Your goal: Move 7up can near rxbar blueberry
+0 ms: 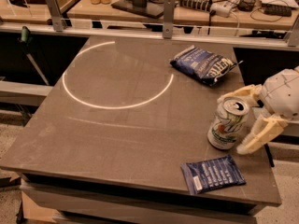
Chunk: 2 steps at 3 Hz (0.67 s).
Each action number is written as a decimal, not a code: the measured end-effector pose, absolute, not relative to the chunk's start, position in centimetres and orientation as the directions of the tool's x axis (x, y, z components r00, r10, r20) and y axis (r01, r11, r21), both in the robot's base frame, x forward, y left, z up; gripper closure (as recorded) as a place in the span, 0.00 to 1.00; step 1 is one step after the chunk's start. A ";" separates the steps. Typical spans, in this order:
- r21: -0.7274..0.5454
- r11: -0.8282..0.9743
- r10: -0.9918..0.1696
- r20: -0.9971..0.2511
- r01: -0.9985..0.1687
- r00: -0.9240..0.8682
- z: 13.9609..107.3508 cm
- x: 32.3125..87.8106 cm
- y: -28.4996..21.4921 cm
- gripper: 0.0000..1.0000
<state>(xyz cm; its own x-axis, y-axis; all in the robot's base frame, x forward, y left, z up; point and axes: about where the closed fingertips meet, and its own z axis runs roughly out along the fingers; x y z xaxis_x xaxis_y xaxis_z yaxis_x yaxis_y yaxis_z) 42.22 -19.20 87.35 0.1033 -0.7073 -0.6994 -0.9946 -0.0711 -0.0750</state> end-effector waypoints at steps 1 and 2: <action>-0.052 -0.063 -0.713 -0.696 -0.997 0.082 87.0 41.8 -20.5 0.00; -0.055 0.093 -0.755 -0.655 -0.994 -0.034 87.1 43.4 -25.3 0.00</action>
Offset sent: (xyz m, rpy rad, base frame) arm 0.0241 -0.1226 -0.0016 -0.1259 0.0303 -0.3516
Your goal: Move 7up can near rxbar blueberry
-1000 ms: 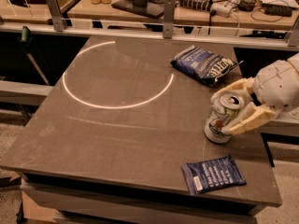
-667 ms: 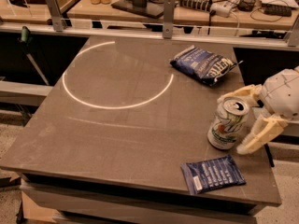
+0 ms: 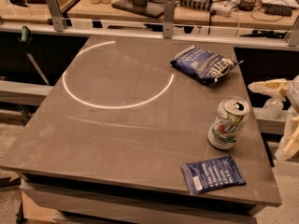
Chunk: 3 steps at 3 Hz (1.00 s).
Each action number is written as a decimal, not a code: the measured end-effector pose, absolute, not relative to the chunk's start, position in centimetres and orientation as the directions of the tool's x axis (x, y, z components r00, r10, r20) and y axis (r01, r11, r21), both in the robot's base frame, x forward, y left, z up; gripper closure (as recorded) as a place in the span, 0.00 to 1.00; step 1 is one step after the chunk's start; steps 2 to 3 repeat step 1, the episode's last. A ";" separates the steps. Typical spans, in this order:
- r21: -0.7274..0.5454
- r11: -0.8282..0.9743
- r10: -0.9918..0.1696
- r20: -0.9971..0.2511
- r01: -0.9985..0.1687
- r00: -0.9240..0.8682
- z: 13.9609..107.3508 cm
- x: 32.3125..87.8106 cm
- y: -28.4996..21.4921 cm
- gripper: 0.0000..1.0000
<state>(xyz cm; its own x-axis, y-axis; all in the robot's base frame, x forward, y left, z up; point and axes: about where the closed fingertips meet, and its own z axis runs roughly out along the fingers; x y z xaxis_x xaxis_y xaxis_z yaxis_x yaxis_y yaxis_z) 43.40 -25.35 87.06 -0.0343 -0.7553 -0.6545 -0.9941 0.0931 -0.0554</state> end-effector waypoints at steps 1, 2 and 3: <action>-0.055 0.094 -0.755 -0.655 -0.994 -0.035 87.1 43.4 -25.4 0.00; -0.055 0.094 -0.755 -0.655 -0.994 -0.035 87.1 43.4 -25.4 0.00; -0.055 0.094 -0.755 -0.655 -0.994 -0.035 87.1 43.4 -25.4 0.00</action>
Offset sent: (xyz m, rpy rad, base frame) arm 0.0000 0.0000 0.0000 0.0000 0.0000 0.0000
